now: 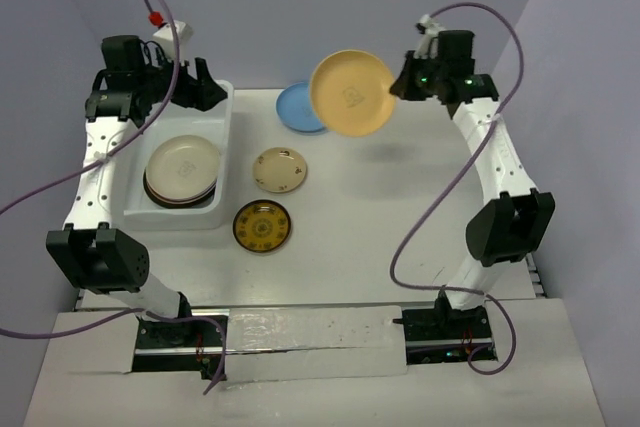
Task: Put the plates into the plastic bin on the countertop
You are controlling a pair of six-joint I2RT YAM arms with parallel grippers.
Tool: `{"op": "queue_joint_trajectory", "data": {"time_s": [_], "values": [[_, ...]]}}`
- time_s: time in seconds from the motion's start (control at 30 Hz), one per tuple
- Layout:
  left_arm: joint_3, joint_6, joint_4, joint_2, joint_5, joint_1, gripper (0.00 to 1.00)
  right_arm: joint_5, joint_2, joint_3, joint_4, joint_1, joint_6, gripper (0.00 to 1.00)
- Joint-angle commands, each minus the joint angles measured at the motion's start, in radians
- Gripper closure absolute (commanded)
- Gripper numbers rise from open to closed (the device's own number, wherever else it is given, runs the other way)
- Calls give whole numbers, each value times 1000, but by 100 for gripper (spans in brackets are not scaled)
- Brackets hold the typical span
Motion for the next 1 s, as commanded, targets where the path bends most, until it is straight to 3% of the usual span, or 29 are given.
{"op": "queue_joint_trajectory", "data": {"time_s": [0.0, 0.17, 0.3, 0.5, 0.57, 0.83, 0.9, 0.97], "values": [[23, -107, -2, -21, 117, -69, 15, 43, -64, -70, 14, 259, -87, 100], [-28, -96, 3, -49, 155, -111, 15, 116, -89, -65, 16, 447, -106, 100], [-70, -75, -18, -58, 159, -126, 18, 139, -89, -54, 17, 502, -111, 100], [-110, 35, -104, -53, 168, -136, 43, 146, -91, -33, 12, 517, -114, 100], [-114, 62, -129, -49, 174, -137, 46, 147, -89, -30, 7, 514, -117, 100], [-159, 93, -139, -64, 188, -150, 39, 153, -66, -7, -3, 517, -116, 100], [-163, 95, -138, -67, 191, -154, 46, 153, -60, -1, -6, 517, -115, 100], [-155, 99, -146, -60, 185, -154, 62, 149, -65, -1, 1, 517, -109, 100]]}}
